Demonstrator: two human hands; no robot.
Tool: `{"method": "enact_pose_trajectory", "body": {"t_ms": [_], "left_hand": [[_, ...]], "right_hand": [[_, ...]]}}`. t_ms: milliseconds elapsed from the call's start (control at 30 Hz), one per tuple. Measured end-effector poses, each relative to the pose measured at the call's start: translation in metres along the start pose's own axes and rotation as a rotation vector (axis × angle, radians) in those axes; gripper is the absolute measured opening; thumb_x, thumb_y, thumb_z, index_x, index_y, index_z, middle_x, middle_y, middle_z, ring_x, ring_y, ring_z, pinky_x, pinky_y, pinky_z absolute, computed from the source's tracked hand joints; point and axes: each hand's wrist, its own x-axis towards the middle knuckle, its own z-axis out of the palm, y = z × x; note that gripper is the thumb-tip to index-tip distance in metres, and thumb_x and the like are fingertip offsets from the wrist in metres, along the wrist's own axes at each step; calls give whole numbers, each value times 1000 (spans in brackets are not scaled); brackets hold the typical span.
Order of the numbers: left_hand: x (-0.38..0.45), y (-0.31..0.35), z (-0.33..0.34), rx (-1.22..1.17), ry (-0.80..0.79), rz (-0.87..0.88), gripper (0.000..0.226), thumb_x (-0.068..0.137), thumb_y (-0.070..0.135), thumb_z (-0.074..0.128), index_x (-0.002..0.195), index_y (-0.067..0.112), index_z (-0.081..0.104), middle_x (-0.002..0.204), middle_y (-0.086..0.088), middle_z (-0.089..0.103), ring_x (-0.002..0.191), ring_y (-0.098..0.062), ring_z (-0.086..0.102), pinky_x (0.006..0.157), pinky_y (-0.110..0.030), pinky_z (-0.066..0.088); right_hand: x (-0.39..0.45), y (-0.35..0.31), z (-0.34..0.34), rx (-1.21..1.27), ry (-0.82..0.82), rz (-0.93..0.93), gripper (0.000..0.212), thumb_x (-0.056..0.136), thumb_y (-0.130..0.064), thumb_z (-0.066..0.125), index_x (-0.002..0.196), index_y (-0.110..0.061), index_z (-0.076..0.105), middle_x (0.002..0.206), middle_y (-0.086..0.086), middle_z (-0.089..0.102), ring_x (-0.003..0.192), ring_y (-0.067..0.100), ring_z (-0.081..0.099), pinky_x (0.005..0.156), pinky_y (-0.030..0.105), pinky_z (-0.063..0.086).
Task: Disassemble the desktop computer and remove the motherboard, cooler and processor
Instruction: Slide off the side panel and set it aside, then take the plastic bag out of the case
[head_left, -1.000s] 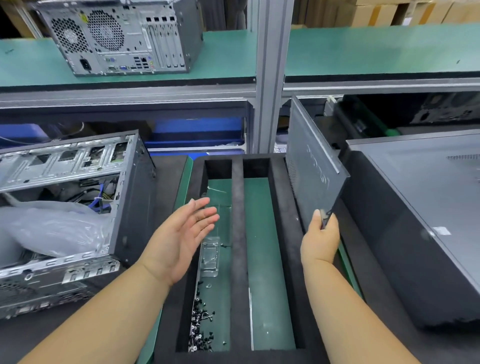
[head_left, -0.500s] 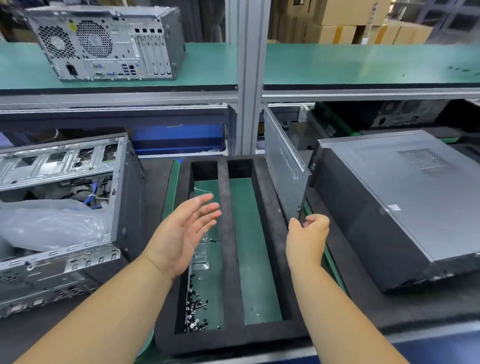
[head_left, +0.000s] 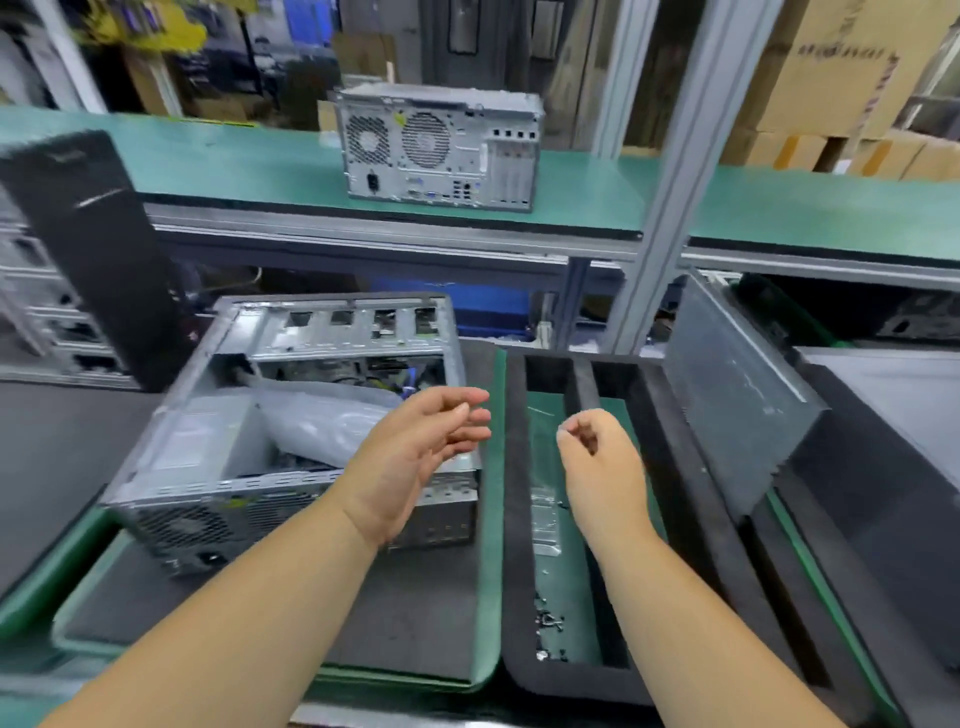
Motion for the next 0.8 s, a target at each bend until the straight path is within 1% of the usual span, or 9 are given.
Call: {"method": "enact_pose_trajectory", "body": {"t_ms": [67,167,233,333,467,533,600,700,800], "left_hand": [[-9,13,-33,37,45,27,22,90,18,58,108,10,67,99,-7,68,92,-19,66,83,-27,51],[-20,28,-81,70,145,58,18,95,13,54,102,15,70,95,-3,71,89,-18,66,84,-29,48],[-27,34,-111,102,208,73,18,94,16,56,99,21,72,96,-2,72,91,-17,67,88,-33,48],[-34,37,-151,252,285,75,18,84,33,61,98,35,72,102,6,71,102,-14,64,91,-34,47],[-37,32,-194,467,259,91,20,91,24,62,102,41,66,106,15,65,103,-1,58,88,-23,47],[-36,29,-209,638,233,104,23,90,27,63,107,41,61,113,23,58,108,11,50,91,-18,40],[-34,26,-219,800,186,120,28,89,30,63,112,44,57,117,31,50,109,22,41,88,-10,33],[-28,23,-223,947,102,136,33,88,35,61,118,45,52,120,33,43,108,20,40,82,-2,30],[-20,22,-223,1087,76,187,36,88,35,60,122,42,50,123,27,42,111,9,39,90,-11,28]], "right_hand": [[-4,-17,29,-84,-115,-57,13,86,-20,59,79,-30,56,80,-9,57,71,3,53,61,19,40],[-4,-38,68,-357,-286,-209,11,85,-29,67,93,-28,60,93,-10,55,88,12,53,77,29,43],[-4,-51,90,-557,-350,-287,34,83,-42,68,111,-25,62,109,-5,57,106,19,51,92,38,44],[2,-68,118,-862,-359,-353,61,77,-59,62,127,-25,56,121,1,55,115,28,48,95,41,42],[13,-76,150,-1187,-431,-249,76,69,-72,55,130,-28,48,124,2,50,119,29,39,93,43,32],[17,-77,162,-1277,-472,-177,77,66,-71,54,128,-27,47,124,3,51,119,29,36,92,44,28],[19,-77,171,-1319,-501,-104,78,64,-67,55,128,-25,44,122,5,51,122,30,33,93,45,26],[21,-75,179,-1347,-544,-21,81,64,-59,58,134,-25,38,126,7,52,133,34,26,103,50,23],[23,-75,181,-1377,-558,-13,73,67,-54,59,131,-25,40,124,5,52,132,33,27,104,51,22]]}}
